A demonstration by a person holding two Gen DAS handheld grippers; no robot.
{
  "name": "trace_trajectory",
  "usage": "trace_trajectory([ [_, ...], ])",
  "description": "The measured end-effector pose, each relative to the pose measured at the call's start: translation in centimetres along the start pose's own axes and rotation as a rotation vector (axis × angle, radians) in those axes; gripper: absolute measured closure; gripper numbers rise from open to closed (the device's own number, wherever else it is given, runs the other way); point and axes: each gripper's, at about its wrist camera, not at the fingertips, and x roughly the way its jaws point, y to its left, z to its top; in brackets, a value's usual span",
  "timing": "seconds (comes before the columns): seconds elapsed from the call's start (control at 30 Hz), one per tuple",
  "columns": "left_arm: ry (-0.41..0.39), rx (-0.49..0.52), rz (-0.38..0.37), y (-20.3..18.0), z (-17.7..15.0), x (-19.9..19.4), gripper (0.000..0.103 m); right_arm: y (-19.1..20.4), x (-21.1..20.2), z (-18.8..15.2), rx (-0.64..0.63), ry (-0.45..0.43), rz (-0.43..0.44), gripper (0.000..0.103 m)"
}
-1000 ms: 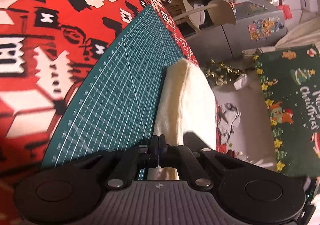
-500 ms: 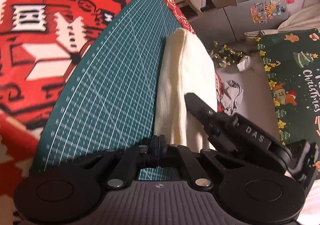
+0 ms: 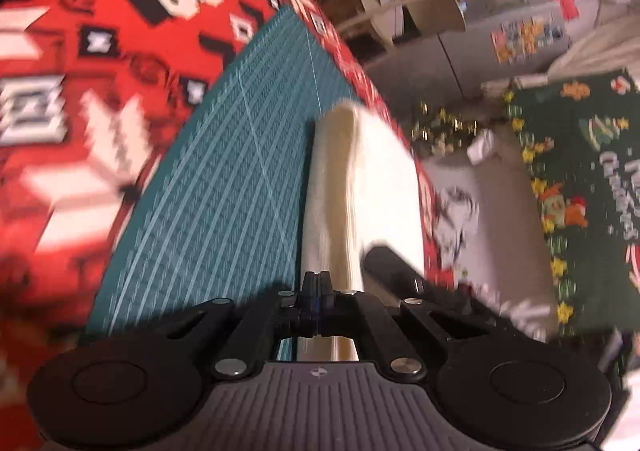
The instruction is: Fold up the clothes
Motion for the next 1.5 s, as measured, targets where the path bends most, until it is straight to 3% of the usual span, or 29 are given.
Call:
trace_trajectory([
  [0.23,-0.057,-0.092,-0.050,1.1,2.8,2.8,0.103,-0.6,1.4,1.9,-0.001,-0.037,0.009,0.097],
  [0.53,-0.060,-0.145,-0.081,2.3,4.1,3.6,0.103,-1.1,3.2,2.9,0.020,-0.043,0.027,0.100],
  [0.97,0.010,-0.105,-0.041,1.3,-0.5,0.5,0.103,-0.7,2.2,1.1,0.055,-0.029,0.016,0.100],
  [1.5,0.096,-0.083,-0.024,1.0,-4.5,-1.0,0.103,-0.3,-3.5,-3.8,0.043,0.048,-0.017,0.100],
])
